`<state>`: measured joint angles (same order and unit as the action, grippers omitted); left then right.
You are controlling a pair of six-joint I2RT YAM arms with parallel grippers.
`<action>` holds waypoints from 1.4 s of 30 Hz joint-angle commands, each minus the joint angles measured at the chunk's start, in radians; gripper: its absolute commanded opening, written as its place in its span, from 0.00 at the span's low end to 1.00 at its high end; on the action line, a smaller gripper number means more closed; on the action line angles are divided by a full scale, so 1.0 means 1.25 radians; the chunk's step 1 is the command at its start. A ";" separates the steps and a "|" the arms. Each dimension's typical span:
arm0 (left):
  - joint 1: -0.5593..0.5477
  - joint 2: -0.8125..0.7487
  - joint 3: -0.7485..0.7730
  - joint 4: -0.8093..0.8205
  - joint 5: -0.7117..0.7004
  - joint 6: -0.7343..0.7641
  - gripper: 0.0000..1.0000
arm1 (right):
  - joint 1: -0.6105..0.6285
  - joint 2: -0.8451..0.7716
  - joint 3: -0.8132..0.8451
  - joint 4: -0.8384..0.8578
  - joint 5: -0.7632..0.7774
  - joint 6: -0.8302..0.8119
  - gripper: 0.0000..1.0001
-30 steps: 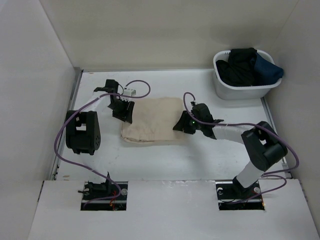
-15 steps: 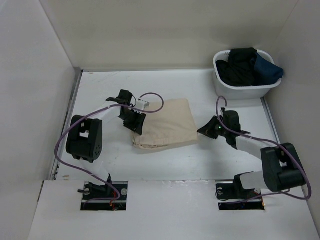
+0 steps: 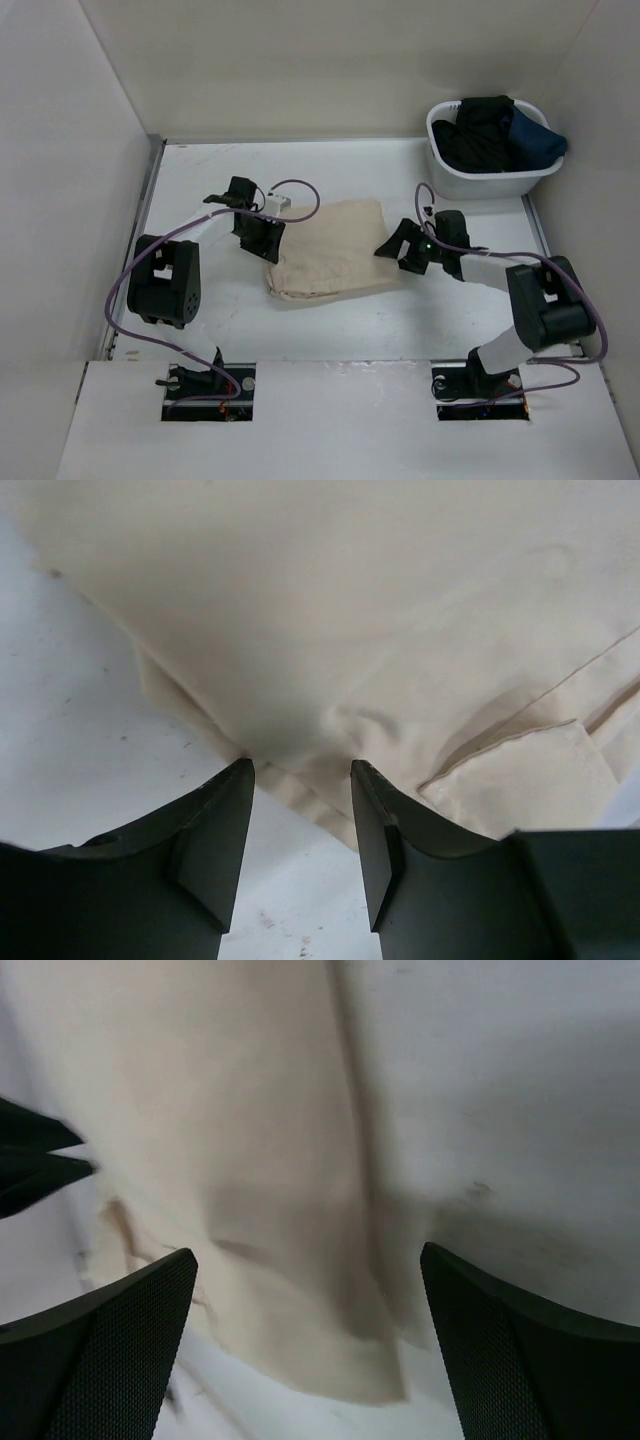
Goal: Fold and stack the trousers
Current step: Fold the trousers
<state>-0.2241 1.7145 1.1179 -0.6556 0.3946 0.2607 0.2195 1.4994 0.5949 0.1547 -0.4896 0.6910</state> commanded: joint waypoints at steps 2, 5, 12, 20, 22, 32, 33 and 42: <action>0.025 -0.043 0.022 0.021 -0.004 0.002 0.43 | 0.038 0.090 0.035 0.050 -0.033 -0.026 0.79; 0.044 -0.050 0.017 0.026 -0.003 -0.002 0.43 | 0.052 0.063 0.005 0.047 -0.021 -0.014 0.20; 0.068 -0.081 0.026 0.023 0.016 -0.012 0.44 | -0.013 -0.086 -0.108 0.011 -0.005 -0.003 0.09; 0.083 -0.119 0.021 0.016 0.021 -0.012 0.45 | -0.043 -0.084 -0.061 -0.049 -0.023 -0.044 1.00; 0.092 -0.136 0.020 0.009 0.016 -0.006 0.45 | -0.057 -0.136 -0.048 -0.090 -0.006 -0.048 1.00; 0.207 -0.238 0.062 -0.011 -0.016 0.007 0.49 | -0.240 -0.422 0.235 -0.538 0.315 -0.245 1.00; 0.218 -0.244 0.068 -0.011 -0.021 0.004 0.49 | -0.256 -0.407 0.271 -0.563 0.346 -0.259 1.00; 0.304 -0.301 0.074 -0.009 -0.053 -0.005 0.51 | -0.352 -0.358 0.393 -0.647 0.659 -0.320 1.00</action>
<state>0.1387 1.3952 1.1809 -0.6704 0.3370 0.2615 -0.1902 1.0504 1.0550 -0.5762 0.1341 0.3603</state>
